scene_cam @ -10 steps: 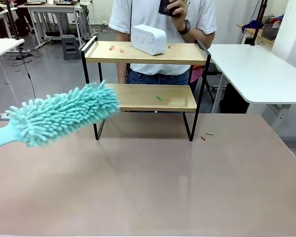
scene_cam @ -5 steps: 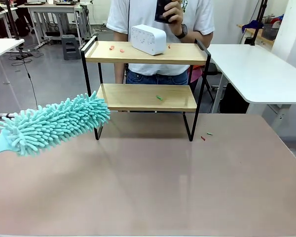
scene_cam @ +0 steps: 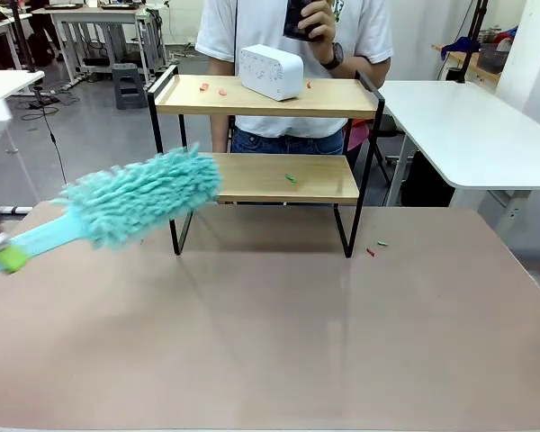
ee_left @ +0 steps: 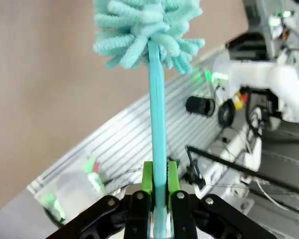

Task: Clean the shelf.
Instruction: Clean the specific tier of the Shelf with the Duster once objects are removed.

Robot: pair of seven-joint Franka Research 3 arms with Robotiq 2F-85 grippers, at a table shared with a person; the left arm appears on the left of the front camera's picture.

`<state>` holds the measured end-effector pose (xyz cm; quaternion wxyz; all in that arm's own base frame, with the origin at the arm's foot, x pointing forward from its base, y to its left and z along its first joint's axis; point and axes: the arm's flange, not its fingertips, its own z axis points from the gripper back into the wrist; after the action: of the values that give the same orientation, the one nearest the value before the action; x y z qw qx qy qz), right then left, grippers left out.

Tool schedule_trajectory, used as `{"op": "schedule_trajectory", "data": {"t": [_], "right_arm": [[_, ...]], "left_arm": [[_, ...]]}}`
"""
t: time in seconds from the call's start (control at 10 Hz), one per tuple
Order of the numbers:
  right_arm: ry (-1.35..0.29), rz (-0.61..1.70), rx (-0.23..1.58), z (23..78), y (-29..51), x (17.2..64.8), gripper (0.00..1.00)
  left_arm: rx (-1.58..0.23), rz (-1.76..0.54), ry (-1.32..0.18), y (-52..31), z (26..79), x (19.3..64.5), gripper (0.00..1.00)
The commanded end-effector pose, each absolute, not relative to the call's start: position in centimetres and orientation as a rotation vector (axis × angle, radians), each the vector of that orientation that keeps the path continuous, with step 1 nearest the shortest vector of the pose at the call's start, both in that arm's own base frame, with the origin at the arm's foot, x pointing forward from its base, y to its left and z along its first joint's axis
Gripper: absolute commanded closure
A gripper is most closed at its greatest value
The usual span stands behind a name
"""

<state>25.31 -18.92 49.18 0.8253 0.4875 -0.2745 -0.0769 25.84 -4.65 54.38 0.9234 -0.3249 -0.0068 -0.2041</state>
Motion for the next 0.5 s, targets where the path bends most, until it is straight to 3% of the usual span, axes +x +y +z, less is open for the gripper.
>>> {"op": "schedule_trajectory", "data": {"t": [0.0, 0.4], "right_arm": [[-0.610, -0.144, 1.043, 49.3, -18.9, 25.6, 0.00], [-0.610, -0.144, 1.043, 49.3, -18.9, 25.6, 0.00]], "left_arm": [[-0.634, -0.389, -0.033, -8.5, 55.1, 29.6, 0.87], [-0.567, -0.338, -0.112, -13.4, 54.3, 34.4, 0.87]]}}
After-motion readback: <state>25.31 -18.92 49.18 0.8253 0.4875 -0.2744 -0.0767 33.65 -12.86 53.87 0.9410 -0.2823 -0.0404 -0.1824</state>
